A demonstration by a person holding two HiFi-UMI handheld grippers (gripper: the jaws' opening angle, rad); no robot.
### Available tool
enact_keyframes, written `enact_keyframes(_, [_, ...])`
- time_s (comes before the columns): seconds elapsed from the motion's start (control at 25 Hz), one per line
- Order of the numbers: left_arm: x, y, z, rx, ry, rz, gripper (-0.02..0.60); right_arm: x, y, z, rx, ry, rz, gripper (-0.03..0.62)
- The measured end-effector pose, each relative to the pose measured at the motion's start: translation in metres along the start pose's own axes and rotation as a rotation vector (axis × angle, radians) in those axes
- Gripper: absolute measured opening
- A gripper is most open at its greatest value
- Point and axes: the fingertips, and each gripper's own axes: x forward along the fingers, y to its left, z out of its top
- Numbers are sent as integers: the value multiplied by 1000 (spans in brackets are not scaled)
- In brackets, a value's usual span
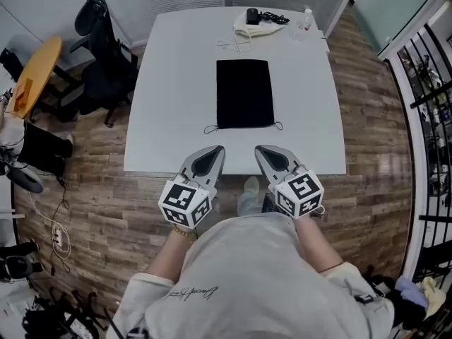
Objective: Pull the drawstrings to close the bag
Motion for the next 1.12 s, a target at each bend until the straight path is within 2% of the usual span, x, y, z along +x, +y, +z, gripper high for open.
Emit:
enact_keyframes(0.36, [64,23,20,-31,-15,23,9,30,-68,18,3,12,20,21])
enact_keyframes(0.6, [90,30,31,-33,-14,38,9,38,-94,32,-6,-1,33,21])
enact_keyframes(0.88, [96,33,29,-17,6,45,9,43,-104,30,-1,17,30,21])
enact_keyframes(1.12, [89,55,32,-40,-3,59,9,56,-94,26,-17,38,32,21])
